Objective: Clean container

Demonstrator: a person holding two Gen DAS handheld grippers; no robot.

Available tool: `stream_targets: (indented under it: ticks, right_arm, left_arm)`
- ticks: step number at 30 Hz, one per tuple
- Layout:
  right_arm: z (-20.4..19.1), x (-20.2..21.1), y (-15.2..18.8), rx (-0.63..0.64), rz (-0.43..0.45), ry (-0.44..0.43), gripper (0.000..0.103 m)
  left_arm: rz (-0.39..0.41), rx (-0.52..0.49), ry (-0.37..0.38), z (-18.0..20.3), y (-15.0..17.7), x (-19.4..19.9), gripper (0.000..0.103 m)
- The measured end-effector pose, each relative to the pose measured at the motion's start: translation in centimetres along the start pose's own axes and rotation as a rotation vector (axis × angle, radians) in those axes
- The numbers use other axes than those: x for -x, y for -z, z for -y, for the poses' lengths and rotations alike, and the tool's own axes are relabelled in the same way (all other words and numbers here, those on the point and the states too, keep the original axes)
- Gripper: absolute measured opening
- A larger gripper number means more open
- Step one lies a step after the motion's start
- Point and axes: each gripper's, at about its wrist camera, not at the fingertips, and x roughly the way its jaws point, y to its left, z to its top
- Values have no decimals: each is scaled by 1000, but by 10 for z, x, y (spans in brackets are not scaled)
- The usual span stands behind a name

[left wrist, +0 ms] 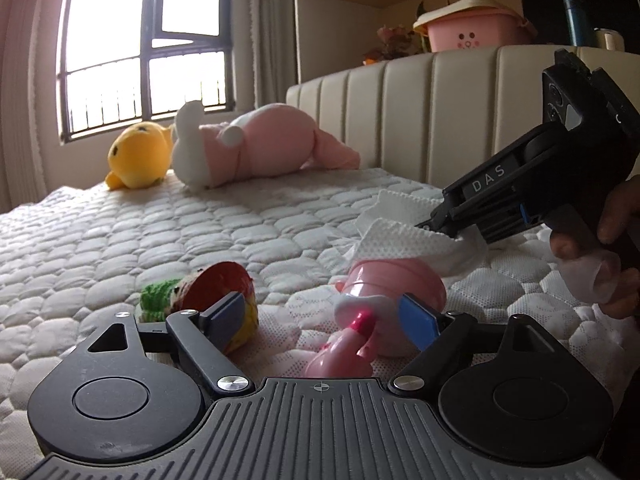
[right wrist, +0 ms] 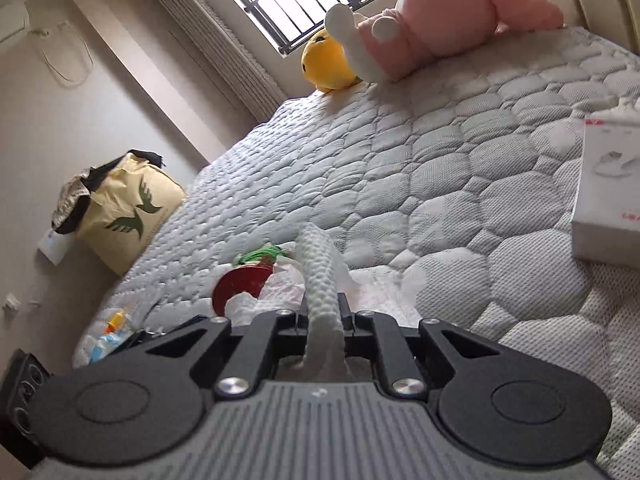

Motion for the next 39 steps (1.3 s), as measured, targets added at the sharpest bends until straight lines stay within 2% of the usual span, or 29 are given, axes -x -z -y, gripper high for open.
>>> stream_targets:
  ticks: [2, 4, 12, 17, 24, 28, 33, 39]
  right_arm:
    - [2, 7, 0, 28, 27, -5, 13]
    - [-4, 16, 3, 39, 31, -73, 13]
    - [-38, 26, 38, 247, -59, -165, 13]
    - [0, 42, 40, 187, -53, -75, 13]
    - [57, 75, 34, 95, -12, 79, 13]
    - [96, 93, 29, 21, 33, 167, 13]
    - [129, 109, 15, 30, 83, 313, 14]
    - [160, 121, -8, 83, 146, 447, 38]
  left_arm:
    - [-14, -5, 13, 1, 0, 1, 92]
    - [-14, -14, 24, 6, 2, 5, 93]
    - [-31, -24, 38, 14, 2, 18, 93]
    - [-44, 1, 86, 22, -6, 20, 94]
    - [-63, 33, 254, 62, -13, 0, 94]
    - [-92, 5, 331, 93, -14, -19, 95]
    - [-138, -15, 323, 109, -9, -51, 95]
    - [-138, -68, 230, 102, -12, -77, 95]
